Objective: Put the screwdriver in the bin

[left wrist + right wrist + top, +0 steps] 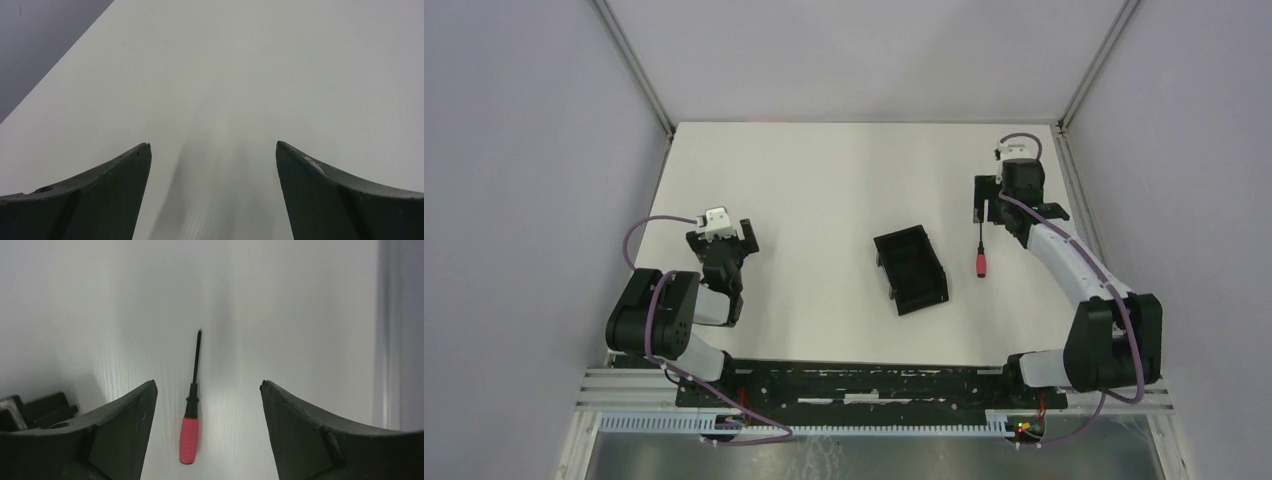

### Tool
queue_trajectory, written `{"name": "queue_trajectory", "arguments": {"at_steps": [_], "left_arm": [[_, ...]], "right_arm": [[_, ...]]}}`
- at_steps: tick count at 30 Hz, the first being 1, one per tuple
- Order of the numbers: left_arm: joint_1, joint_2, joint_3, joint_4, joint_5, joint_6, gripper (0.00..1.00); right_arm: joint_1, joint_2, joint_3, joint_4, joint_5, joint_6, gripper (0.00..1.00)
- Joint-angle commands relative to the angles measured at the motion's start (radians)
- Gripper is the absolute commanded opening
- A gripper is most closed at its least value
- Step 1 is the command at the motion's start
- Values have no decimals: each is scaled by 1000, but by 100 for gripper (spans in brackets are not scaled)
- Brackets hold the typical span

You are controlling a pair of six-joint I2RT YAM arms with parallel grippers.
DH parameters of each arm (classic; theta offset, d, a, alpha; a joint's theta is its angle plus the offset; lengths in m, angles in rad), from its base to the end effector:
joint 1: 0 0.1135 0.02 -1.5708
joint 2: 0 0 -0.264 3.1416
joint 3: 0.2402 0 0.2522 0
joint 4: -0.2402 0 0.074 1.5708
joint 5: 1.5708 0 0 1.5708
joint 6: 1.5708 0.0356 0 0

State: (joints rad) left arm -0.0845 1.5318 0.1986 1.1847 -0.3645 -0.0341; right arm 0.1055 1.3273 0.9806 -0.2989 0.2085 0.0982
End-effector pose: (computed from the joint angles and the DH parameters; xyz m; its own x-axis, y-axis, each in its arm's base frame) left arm 0.2320 -0.0069 0.1375 -0.1381 -0.0203 -0.9902 -0.2773 0.9606 0.0190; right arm 0.2932 0.0236 0.2774 -0.5894 0.0340 -0.8071 0.1198 0.9918 -0.0456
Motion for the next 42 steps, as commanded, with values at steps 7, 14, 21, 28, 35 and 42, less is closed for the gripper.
{"name": "queue_trajectory", "arguments": {"at_steps": [7,14,21,28,35,42], "left_arm": [[3,6,13,58,-7,-39,100],[3,5,13,58,-7,-39,100],[3,7,13,58,-7,-38,100],[2,7,13,58,-7,-39,100],[3,6,13,58,-7,-39,100],[2,6,13,58,-7,-39,100]], "right_arm": [[-9,242,-75,-117,-154,-35,69],[-8,320,-101,-101,-100,-48,39],[-10,257,43,-247,-98,-85,0],[-10,120,221,-442,-39,-80,0],[210,4,217,-335,-329,-196,0],[358,-56,70,-236,-425,-300,0]]}}
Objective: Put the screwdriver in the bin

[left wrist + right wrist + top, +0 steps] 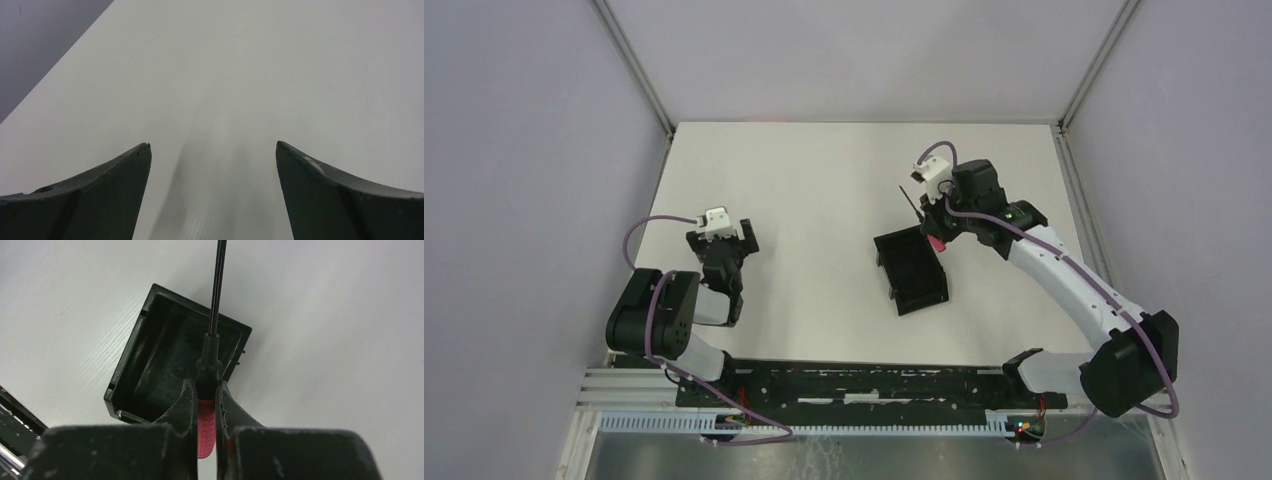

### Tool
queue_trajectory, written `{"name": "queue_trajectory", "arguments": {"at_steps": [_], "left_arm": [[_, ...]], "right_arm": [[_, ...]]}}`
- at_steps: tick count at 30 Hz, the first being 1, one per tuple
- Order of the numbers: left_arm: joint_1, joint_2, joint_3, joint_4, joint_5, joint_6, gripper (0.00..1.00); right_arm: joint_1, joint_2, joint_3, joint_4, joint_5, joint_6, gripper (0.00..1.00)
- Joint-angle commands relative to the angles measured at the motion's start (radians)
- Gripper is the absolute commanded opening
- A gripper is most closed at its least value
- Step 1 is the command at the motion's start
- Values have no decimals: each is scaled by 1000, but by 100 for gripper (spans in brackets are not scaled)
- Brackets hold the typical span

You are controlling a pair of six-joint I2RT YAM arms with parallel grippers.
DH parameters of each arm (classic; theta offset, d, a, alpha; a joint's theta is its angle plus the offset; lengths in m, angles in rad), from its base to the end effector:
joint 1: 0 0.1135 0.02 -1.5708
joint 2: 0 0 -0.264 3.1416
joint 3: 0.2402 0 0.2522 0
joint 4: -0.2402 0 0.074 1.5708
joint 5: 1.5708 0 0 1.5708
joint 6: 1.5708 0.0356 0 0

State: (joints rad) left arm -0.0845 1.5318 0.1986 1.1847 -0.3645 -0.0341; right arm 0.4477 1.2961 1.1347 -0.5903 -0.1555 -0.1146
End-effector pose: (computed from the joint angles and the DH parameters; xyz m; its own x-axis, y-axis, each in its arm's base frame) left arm 0.2320 -0.0069 0.1375 -0.1381 -0.0203 -0.9902 -0.2773 0.9606 0.0190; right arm 0.2496 0.1260 0.3129 -0.5510 -0.3899 -0.7378 -0.5966 0.8023 0.0215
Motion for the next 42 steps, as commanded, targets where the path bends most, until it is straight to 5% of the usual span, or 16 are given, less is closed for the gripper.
{"name": "queue_trajectory", "arguments": {"at_steps": [1,7,16,20,29,32,42], "left_arm": [[3,5,13,58,-7,-38,100],[3,6,13,58,-7,-39,100],[3,7,13,58,-7,-39,100],[3,6,13,58,-7,-38,100],[3,6,13,58,-7,-38,100],[2,6,13,58,-7,-39,100],[3,5,13,58,-7,-39,100]], "right_arm": [[25,-26,-118,69,-68,-102,0],[78,-8,-286,172,-66,-108,0],[128,73,-321,254,-2,-65,2],[136,76,-307,254,5,-50,37],[141,-62,-228,291,-17,5,66],[140,-122,-228,319,64,32,96],[36,-237,-336,446,516,112,98]]}}
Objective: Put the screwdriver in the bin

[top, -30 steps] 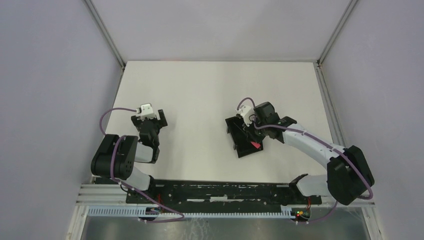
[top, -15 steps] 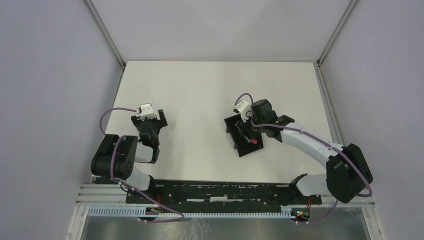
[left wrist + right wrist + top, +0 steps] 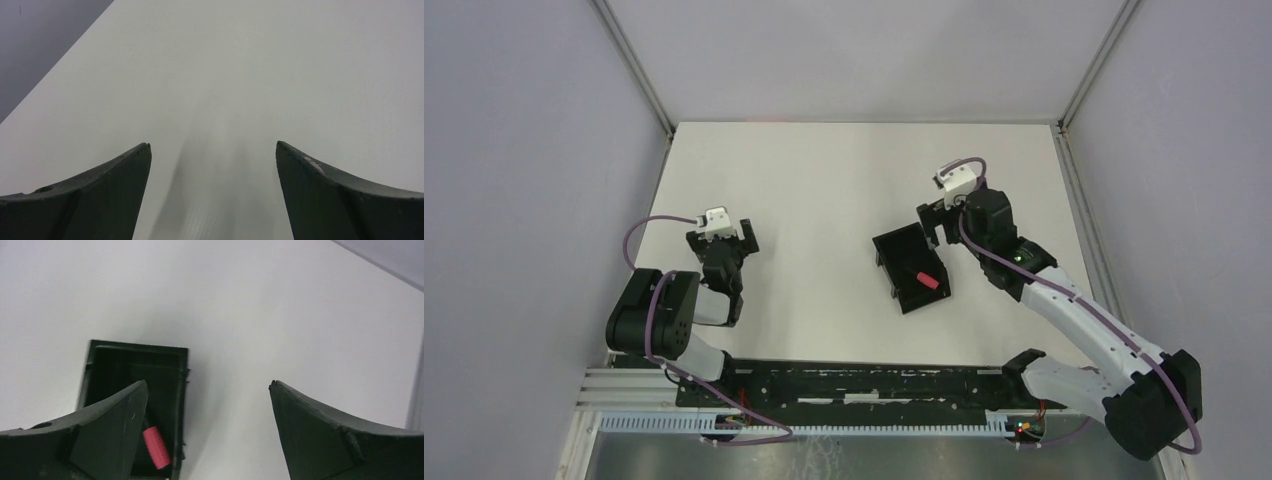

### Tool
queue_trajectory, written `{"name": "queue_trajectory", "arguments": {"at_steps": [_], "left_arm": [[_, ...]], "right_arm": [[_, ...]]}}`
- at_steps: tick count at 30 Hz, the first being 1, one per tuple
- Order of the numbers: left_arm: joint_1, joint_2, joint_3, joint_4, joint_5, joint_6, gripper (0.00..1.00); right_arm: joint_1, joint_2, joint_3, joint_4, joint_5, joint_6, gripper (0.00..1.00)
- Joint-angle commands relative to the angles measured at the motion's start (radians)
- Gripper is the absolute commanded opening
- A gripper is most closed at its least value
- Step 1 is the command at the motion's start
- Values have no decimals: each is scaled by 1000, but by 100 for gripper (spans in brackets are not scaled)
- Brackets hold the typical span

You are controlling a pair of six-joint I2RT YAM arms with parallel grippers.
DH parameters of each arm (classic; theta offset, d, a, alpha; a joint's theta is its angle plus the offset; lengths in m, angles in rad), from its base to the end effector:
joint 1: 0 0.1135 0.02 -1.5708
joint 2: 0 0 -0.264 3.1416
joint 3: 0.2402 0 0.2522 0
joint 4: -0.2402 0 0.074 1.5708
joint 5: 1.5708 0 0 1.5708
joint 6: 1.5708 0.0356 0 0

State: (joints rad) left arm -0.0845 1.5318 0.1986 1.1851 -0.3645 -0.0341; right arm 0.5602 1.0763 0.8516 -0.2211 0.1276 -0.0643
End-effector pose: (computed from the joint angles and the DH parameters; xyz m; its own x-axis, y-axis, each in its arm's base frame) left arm 0.2320 -0.0069 0.1375 -0.1377 -0.0203 -0.9903 -0.2773 0.9606 0.0189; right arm 0.2104 0.1266 0.3027 -0.3369 -0.2865 -0.8969 -0.4523 0.8847 -0.1127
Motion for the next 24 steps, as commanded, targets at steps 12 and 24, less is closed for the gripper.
{"name": "queue_trajectory", "arguments": {"at_steps": [12,24], "left_arm": [[2,6,13,57,-7,-39,100],[3,8,16,56,-8,-39,100]], "right_arm": [[-337,-84,-455,382,278,211,98],[-349,-68,-545,455,298,210,98]]}}
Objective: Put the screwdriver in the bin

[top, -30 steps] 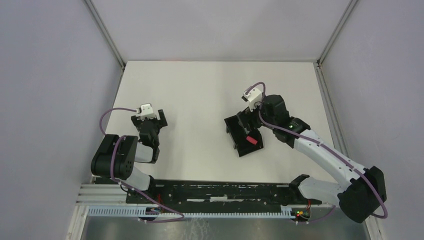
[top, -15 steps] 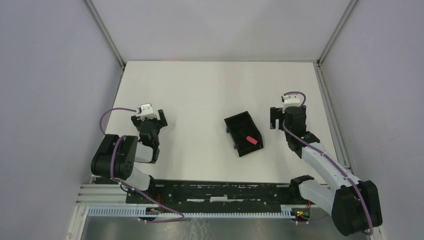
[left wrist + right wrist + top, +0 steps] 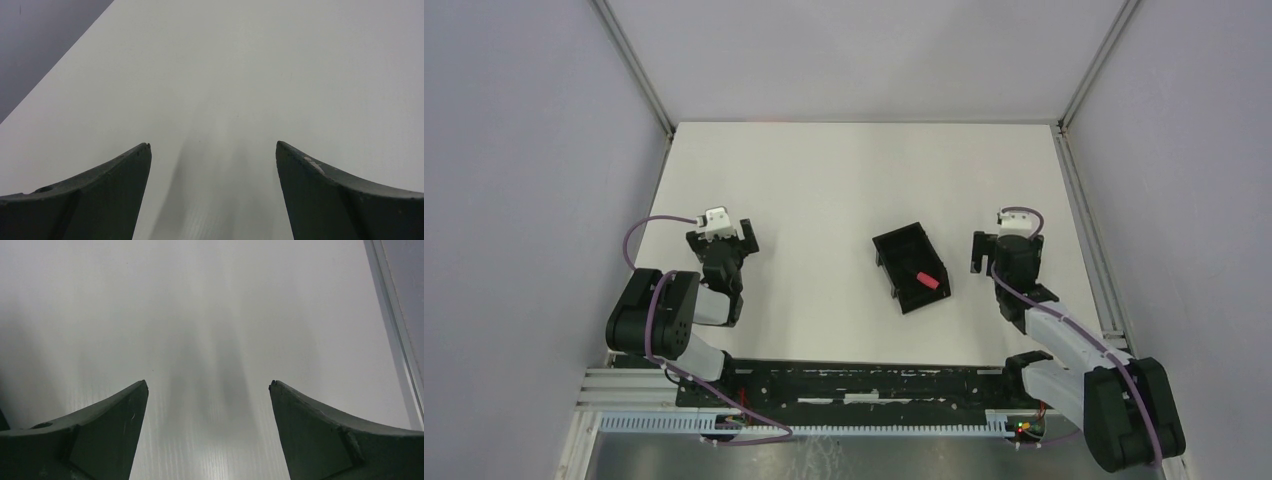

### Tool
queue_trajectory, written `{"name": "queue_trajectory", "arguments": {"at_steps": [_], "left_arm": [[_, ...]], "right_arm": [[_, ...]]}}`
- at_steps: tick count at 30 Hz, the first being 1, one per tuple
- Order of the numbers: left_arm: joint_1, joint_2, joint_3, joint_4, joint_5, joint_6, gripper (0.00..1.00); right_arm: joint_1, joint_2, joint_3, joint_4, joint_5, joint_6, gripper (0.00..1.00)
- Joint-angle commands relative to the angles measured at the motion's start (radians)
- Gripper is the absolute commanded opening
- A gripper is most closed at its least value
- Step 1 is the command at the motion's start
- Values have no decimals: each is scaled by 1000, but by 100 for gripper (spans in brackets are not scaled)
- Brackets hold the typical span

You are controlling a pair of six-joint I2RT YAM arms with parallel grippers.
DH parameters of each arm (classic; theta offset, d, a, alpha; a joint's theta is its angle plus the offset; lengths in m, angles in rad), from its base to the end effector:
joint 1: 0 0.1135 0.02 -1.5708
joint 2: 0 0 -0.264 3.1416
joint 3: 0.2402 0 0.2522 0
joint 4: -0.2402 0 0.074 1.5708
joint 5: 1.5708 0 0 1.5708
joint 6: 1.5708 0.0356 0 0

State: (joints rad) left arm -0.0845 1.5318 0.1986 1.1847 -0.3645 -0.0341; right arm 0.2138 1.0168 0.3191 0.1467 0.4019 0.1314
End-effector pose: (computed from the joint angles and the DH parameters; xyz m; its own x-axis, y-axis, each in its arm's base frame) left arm 0.2320 -0.0069 0.1375 -0.1381 -0.0203 -0.9902 -0.2773 0.9606 0.0190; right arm 0.1968 0.0285 0.1707 -0.4901 0.0170 -0.8715 0.1963 0.9763 -0.0914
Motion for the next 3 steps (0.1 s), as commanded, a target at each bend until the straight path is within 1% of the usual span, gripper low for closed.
{"name": "queue_trajectory", "arguments": {"at_steps": [1,3], "left_arm": [[3,8,16,56,-7,-39,100],[3,7,15,57,-9,-39,100]], "right_arm": [[-4,-12,-12,92,24,14,98],[-3,-18,-11,98,24,17,98]]}}
